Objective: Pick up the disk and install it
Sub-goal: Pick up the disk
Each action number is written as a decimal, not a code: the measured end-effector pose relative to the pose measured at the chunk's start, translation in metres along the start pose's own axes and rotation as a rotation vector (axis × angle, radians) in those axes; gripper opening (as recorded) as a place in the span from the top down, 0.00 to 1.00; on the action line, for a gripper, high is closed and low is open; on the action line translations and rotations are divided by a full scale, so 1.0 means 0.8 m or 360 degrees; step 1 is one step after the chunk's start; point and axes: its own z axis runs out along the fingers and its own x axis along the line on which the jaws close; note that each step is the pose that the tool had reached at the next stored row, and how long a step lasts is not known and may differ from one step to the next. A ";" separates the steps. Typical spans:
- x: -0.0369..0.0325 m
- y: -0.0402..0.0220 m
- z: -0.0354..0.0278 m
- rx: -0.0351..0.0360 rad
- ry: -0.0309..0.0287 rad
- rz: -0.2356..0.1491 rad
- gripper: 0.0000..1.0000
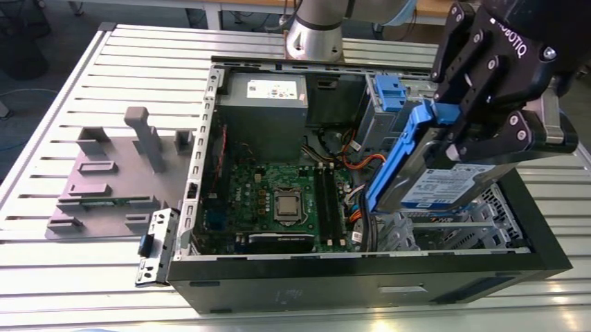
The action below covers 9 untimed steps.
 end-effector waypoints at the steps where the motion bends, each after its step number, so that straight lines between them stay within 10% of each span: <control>1: 0.0000 -0.0005 0.0001 0.0000 0.00000 0.0000 0.64; 9: -0.0002 -0.0050 0.0008 0.0000 -0.00001 0.0000 0.64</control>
